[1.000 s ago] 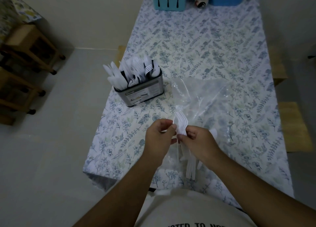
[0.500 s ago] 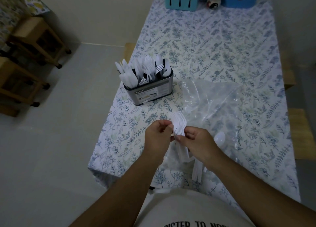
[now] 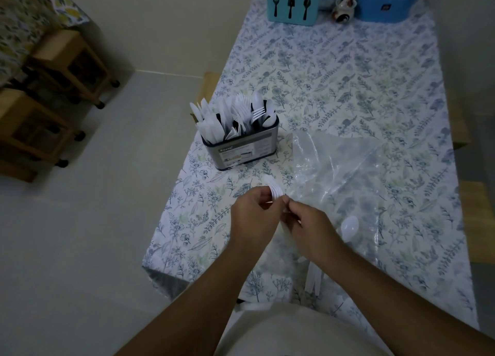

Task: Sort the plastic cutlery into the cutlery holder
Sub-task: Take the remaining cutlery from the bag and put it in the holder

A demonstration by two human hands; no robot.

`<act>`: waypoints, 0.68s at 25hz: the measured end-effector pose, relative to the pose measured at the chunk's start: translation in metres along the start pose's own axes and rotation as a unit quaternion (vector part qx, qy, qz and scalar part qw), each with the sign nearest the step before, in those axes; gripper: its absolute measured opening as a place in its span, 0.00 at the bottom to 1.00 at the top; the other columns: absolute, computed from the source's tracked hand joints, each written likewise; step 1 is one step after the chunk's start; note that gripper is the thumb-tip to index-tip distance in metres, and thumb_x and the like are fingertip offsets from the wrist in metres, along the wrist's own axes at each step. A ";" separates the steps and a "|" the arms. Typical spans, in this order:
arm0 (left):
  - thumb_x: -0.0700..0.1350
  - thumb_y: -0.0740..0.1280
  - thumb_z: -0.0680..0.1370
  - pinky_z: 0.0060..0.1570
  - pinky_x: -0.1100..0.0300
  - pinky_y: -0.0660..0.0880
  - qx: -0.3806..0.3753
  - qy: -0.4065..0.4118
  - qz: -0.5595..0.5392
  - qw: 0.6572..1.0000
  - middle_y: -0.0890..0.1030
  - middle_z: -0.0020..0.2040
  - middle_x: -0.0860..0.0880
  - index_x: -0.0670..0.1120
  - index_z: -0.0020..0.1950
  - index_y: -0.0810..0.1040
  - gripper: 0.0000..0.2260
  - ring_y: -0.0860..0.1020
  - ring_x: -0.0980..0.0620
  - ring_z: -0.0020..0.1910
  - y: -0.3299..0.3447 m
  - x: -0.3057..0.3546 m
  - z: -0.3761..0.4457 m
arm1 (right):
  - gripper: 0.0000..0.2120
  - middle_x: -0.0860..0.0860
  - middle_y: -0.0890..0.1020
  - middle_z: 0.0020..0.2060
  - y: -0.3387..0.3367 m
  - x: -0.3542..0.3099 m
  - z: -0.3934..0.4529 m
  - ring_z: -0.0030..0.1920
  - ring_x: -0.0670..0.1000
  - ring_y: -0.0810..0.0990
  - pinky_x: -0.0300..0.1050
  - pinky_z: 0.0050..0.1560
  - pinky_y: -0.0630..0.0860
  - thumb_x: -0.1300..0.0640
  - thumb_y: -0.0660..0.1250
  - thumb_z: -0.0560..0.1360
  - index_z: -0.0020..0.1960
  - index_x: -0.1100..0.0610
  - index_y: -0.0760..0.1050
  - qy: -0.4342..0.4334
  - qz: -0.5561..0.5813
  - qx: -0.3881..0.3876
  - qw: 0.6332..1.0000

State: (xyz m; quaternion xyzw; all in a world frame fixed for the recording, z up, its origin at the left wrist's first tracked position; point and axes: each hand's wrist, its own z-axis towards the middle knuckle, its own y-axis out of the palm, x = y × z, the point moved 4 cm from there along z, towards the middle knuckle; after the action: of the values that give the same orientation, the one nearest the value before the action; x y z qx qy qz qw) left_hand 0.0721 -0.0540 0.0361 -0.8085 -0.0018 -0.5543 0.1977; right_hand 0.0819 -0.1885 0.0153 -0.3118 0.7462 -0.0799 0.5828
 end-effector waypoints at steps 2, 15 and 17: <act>0.47 0.74 0.77 0.44 0.69 0.80 -0.005 0.025 0.015 1.000 0.86 0.43 0.58 0.54 0.48 0.82 0.03 0.83 0.65 0.43 -0.005 0.007 0.003 | 0.15 0.45 0.85 0.51 0.000 -0.004 0.002 0.50 0.36 0.81 0.28 0.54 0.76 0.53 0.62 0.83 0.67 0.51 0.79 0.025 0.086 -0.003 0.996; 0.42 0.74 0.77 0.48 0.61 0.83 0.029 0.263 0.061 0.962 0.87 0.47 0.55 0.46 0.59 0.85 0.11 0.85 0.61 0.45 -0.072 0.142 0.096 | 0.14 0.49 0.89 0.49 -0.073 -0.146 0.109 0.51 0.48 0.87 0.49 0.56 0.83 0.64 0.73 0.76 0.61 0.54 0.83 -0.128 0.246 0.070 0.958; 0.41 0.73 0.78 0.40 0.69 0.80 0.037 0.266 0.085 0.959 0.86 0.44 0.57 0.48 0.61 0.85 0.12 0.83 0.66 0.39 -0.076 0.149 0.108 | 0.13 0.51 0.89 0.49 -0.072 -0.155 0.125 0.51 0.48 0.87 0.52 0.57 0.83 0.63 0.75 0.75 0.59 0.56 0.83 -0.139 0.225 0.082 0.961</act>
State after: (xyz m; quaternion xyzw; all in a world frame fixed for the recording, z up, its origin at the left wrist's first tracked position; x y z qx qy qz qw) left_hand 0.2090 0.0187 0.1613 -0.6207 0.0989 -0.7304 0.2674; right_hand 0.2434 -0.1281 0.1385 -0.0944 0.6999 0.0362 0.7071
